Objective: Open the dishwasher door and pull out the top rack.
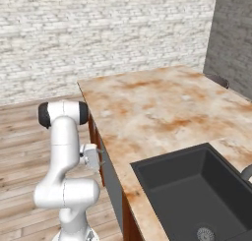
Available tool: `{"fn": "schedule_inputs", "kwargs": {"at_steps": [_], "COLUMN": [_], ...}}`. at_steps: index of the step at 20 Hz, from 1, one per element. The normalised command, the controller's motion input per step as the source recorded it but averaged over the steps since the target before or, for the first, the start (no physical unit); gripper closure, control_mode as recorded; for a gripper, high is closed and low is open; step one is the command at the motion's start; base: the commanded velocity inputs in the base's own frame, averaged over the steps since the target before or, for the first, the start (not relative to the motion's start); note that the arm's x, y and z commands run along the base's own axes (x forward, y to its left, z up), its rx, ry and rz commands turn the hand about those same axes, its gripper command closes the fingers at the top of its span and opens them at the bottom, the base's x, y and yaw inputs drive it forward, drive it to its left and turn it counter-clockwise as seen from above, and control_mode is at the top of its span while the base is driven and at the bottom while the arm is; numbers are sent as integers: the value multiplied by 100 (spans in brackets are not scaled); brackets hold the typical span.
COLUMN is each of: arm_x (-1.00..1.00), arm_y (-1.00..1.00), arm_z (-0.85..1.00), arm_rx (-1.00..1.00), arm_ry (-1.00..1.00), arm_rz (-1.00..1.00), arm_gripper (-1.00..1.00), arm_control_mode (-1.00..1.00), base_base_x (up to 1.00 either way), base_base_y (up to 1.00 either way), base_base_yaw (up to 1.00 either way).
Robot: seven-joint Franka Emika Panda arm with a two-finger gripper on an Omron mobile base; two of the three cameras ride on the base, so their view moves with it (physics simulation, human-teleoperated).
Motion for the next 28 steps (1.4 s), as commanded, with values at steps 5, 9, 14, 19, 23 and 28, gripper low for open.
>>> {"fn": "schedule_inputs", "kwargs": {"at_steps": [5, 9, 14, 19, 23, 28], "arm_x": [24, 31, 33, 38, 34, 22], "arm_y": [-1, -2, -6, -7, -10, -16], "arm_z": [-36, -42, -22, -20, -12, -7], "arm_rx": [-3, -3, 0, 0, 0, 0], "arm_ry": [0, 0, 0, 0, 0, 0], "arm_rz": [1, 1, 1, 2, 2, 1], "arm_gripper": [-100, -100, -100, -100, -100, -100], "arm_control_mode": [-100, -100, -100, -100, -100, -100], "base_base_x": [0, 0, 0, 0, 0, 0], "base_base_y": [0, 0, 0, 0, 0, 0], "base_base_yaw": [0, 0, 0, 0, 0, 0]}}
